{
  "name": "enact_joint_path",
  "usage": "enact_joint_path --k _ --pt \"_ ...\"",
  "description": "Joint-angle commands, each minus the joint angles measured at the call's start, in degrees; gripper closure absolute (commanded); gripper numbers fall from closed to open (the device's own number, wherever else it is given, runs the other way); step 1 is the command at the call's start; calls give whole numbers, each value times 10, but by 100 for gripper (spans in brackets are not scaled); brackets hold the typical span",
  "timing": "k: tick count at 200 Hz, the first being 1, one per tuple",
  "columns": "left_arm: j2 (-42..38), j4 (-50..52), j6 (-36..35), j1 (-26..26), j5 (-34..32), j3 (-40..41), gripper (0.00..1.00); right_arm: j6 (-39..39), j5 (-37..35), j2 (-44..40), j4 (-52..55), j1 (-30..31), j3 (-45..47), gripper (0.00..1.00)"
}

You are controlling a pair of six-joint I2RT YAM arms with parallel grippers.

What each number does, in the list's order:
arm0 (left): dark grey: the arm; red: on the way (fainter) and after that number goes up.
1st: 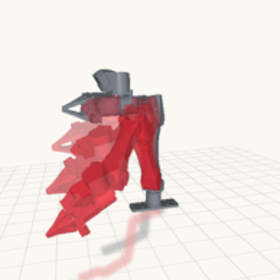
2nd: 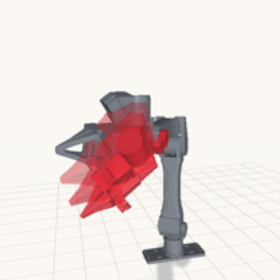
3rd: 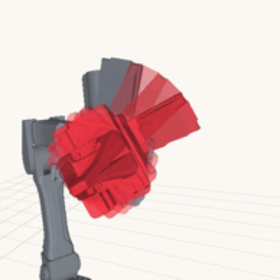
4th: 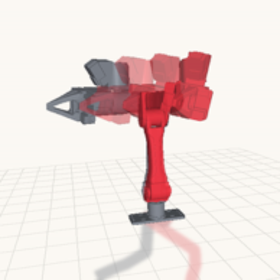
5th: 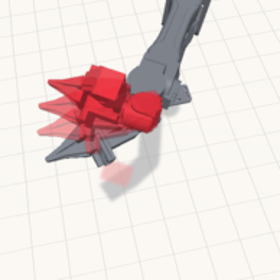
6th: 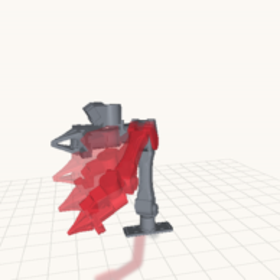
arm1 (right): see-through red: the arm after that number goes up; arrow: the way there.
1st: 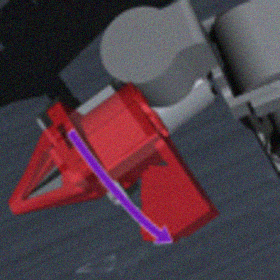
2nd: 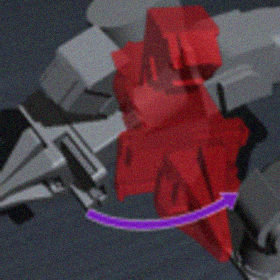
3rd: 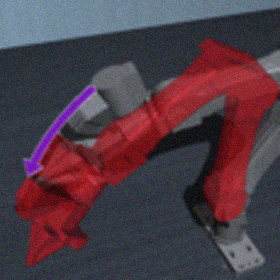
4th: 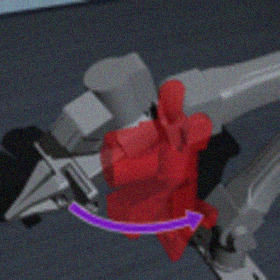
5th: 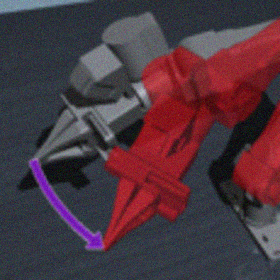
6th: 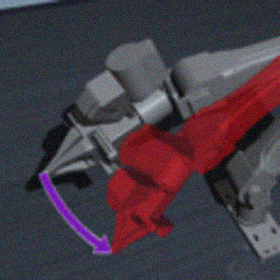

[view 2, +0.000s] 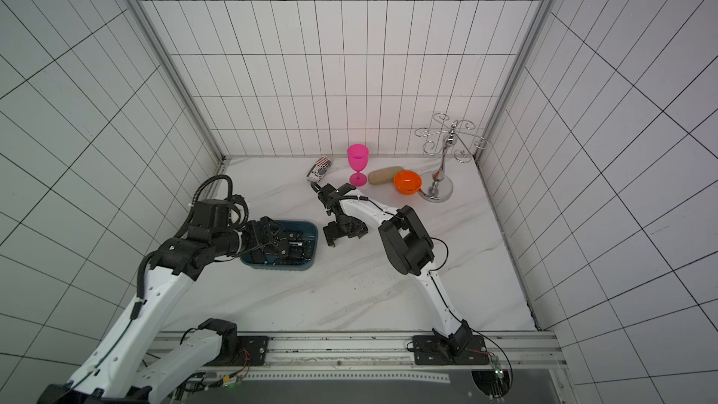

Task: Place the car key into the storage box
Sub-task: Pick up the car key from the center of the board.

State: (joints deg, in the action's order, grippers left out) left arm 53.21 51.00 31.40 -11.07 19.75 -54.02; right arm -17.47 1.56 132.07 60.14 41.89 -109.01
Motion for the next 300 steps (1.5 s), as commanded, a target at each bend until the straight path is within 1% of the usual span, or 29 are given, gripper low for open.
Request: enact_joint_path --k 1,25,72,126,145,169,241,300 --pt "5 -19 0 4 6 9 1 81 -39 -6 -12 -11 13 1" --pt "11 -29 3 3 10 15 1 103 -55 -6 -13 -8 5 1" --pt "21 -42 6 3 17 23 1 118 -33 -3 -28 2 -8 1" --pt "26 -46 7 3 17 28 1 145 -41 0 -46 22 -14 1" --pt "26 -46 7 3 17 29 1 155 -43 -10 -59 26 -6 1" --pt "26 -46 6 3 15 31 1 163 -25 -28 -77 30 8 1" --pt "26 -48 5 3 16 36 1 175 -10 -13 -83 26 -1 1" --pt "31 -49 6 3 15 38 1 189 -14 -12 -96 16 35 0"
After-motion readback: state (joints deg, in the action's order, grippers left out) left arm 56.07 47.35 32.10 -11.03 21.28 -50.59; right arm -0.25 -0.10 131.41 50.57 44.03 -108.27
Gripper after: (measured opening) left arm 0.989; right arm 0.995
